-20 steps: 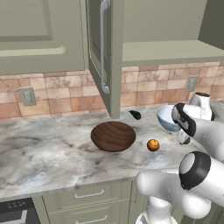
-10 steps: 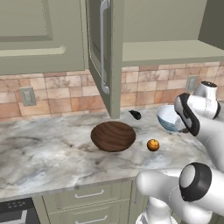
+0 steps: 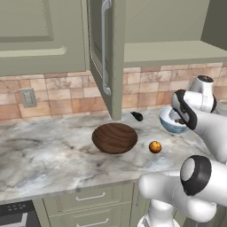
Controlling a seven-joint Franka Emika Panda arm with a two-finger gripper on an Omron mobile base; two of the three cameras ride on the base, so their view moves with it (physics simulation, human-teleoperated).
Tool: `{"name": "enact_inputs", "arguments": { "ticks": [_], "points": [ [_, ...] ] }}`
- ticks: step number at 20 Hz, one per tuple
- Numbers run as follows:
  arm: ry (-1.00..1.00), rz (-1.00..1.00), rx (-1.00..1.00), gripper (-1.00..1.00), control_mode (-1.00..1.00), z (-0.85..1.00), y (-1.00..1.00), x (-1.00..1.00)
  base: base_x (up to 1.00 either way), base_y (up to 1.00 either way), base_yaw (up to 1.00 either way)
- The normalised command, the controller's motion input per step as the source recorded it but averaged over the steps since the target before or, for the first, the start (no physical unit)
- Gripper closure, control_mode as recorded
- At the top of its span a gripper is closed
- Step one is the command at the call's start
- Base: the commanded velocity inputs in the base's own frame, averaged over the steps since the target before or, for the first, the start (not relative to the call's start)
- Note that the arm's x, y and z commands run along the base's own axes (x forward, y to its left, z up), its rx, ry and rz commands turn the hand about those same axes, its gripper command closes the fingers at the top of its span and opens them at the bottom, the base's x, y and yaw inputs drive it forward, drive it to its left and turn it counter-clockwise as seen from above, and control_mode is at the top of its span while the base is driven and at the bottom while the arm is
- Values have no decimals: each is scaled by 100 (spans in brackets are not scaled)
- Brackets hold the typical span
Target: Pick both bowls and place them on the counter. Then place the kiwi in one bowl and place the orange in the other bowl.
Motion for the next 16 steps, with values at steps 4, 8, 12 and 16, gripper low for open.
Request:
{"name": "enact_inputs", "arguments": {
  "ticks": [4,8,12,16],
  "points": [
    [5,-20,2,100,-100,1,-8,60,0,0,0],
    [1,-19,0,100,-100,-6,-24,53,0,0,0],
    [0,-15,1,100,-100,-13,-34,45,0,0,0],
    [0,-11,9,100,-100,-24,-42,41,0,0,0]
  ]
}}
